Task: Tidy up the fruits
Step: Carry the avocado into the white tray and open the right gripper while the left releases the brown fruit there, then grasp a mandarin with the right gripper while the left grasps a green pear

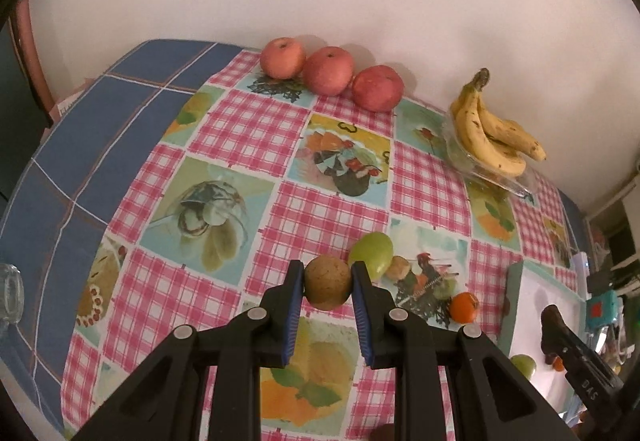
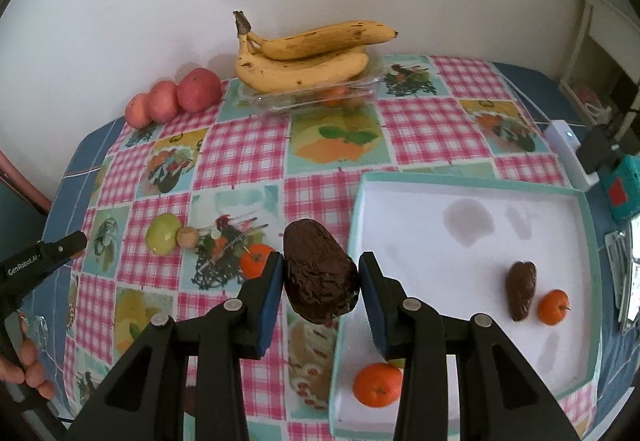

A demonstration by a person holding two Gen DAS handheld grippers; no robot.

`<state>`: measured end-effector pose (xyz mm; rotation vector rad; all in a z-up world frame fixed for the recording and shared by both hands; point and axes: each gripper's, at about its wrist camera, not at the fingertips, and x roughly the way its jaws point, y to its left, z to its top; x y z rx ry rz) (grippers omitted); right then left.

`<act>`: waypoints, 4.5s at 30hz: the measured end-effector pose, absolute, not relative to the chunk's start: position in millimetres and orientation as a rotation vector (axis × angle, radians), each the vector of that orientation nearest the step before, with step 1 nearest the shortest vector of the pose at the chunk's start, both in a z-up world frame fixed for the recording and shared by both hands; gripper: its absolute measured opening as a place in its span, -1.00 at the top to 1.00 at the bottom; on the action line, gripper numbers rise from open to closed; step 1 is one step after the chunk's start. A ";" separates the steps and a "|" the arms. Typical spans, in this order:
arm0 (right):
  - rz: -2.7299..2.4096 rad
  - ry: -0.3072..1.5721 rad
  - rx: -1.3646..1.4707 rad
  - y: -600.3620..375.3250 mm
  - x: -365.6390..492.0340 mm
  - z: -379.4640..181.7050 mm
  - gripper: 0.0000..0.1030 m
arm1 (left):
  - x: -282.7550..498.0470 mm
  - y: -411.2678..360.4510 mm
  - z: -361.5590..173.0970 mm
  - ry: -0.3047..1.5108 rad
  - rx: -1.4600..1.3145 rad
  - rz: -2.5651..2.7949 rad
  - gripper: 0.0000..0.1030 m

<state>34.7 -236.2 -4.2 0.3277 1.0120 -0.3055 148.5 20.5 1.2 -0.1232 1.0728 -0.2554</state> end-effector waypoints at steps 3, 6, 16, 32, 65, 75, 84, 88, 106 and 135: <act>-0.303 1.012 0.343 -237.8 27.2 -4.7 0.22 | 143.9 11.9 6.6 1.062 -0.116 -0.283 0.51; -0.306 1.012 0.362 -242.4 22.2 -5.6 0.22 | 139.9 1.5 10.7 1.052 -0.093 -0.295 0.51; -0.408 1.020 0.430 -290.7 5.8 -15.7 0.22 | 124.2 -48.8 6.8 1.057 0.033 -0.336 0.51; -0.684 0.978 0.605 -403.8 -50.6 -32.5 0.22 | 84.8 -163.1 -6.1 1.050 0.203 -0.568 0.50; -0.811 0.957 0.561 -454.5 -47.2 -68.3 0.22 | 99.0 -275.9 -80.6 1.082 0.297 -0.769 0.50; -0.797 0.979 0.529 -451.7 -36.9 -73.8 0.22 | 105.4 -266.1 -82.2 1.131 0.255 -0.734 0.50; -0.765 0.992 0.500 -448.5 -30.7 -75.1 0.22 | 109.3 -259.8 -83.0 1.158 0.253 -0.705 0.50; -0.757 1.006 0.502 -448.0 -28.3 -78.4 0.22 | 110.8 -257.8 -83.0 1.165 0.240 -0.701 0.50; -0.725 0.995 0.497 -441.8 -23.7 -70.6 -0.11 | 102.3 -256.3 -68.0 1.196 0.264 -0.722 -0.11; -0.623 0.974 0.455 -378.6 -29.4 -51.1 -0.73 | 147.7 -78.5 -25.7 1.127 0.165 -0.260 -1.00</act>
